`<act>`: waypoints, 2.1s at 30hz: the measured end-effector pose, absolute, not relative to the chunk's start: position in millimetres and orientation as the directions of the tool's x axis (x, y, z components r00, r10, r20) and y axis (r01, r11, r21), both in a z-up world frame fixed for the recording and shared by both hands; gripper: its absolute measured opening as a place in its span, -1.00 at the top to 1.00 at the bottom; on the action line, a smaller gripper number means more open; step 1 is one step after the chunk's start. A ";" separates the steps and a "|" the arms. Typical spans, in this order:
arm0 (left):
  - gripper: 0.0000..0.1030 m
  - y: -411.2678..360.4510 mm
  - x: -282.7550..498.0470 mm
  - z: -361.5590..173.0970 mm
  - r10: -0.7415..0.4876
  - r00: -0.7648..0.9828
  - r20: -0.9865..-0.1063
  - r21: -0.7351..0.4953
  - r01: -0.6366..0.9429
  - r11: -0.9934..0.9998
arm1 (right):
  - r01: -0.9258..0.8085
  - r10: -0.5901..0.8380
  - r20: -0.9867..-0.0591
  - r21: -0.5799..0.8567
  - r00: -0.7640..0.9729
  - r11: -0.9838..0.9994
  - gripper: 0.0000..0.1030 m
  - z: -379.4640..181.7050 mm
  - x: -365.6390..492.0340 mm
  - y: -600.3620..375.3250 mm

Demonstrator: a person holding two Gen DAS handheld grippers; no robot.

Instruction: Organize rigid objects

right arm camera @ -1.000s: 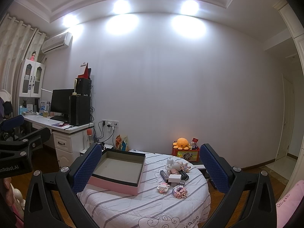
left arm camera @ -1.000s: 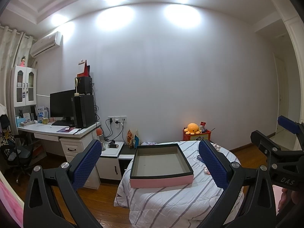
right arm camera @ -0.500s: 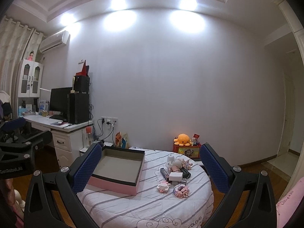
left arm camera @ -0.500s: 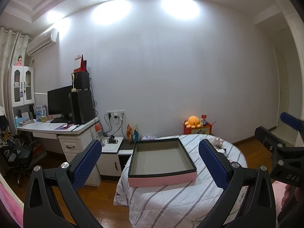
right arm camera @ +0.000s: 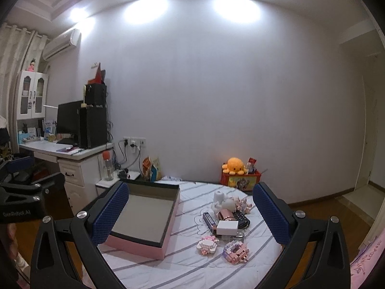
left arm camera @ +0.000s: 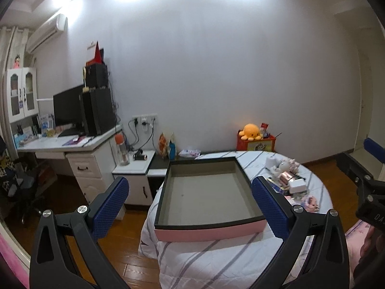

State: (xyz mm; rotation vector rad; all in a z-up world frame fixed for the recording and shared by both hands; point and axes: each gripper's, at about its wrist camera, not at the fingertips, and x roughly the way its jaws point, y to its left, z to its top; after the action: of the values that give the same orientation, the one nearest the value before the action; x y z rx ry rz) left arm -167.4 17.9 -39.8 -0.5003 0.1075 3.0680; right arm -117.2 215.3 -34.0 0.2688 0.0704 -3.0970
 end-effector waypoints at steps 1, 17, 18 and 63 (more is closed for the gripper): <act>-1.00 15.5 -175.8 -42.4 0.014 -0.942 -0.335 0.060 -0.036 -0.998 | 0.032 -0.024 -0.185 -0.040 -0.982 -0.999 -1.00 -36.3 -121.4 217.6; -1.00 -18.0 -280.5 -92.5 0.004 -0.826 -0.563 0.009 -0.012 -1.000 | 0.013 -0.012 -0.397 0.001 -0.918 -1.000 -1.00 -76.2 -207.0 249.2; -1.00 -20.3 -288.1 -96.5 0.006 -0.818 -0.576 0.005 -0.011 -1.000 | 0.012 -0.013 -0.407 0.005 -0.913 -1.000 -1.00 -78.1 -212.3 250.4; 0.70 -34.0 -393.2 -182.0 0.035 -0.554 -0.831 0.014 -0.083 -0.996 | -0.058 -0.014 -0.636 0.092 -0.771 -0.994 -1.00 -139.9 -295.5 308.4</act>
State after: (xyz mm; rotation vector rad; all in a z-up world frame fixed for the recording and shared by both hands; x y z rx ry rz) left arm -393.2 -34.0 -182.0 -1.4483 0.0794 2.7109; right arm -295.5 308.4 -139.9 1.0696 -0.1682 -2.9740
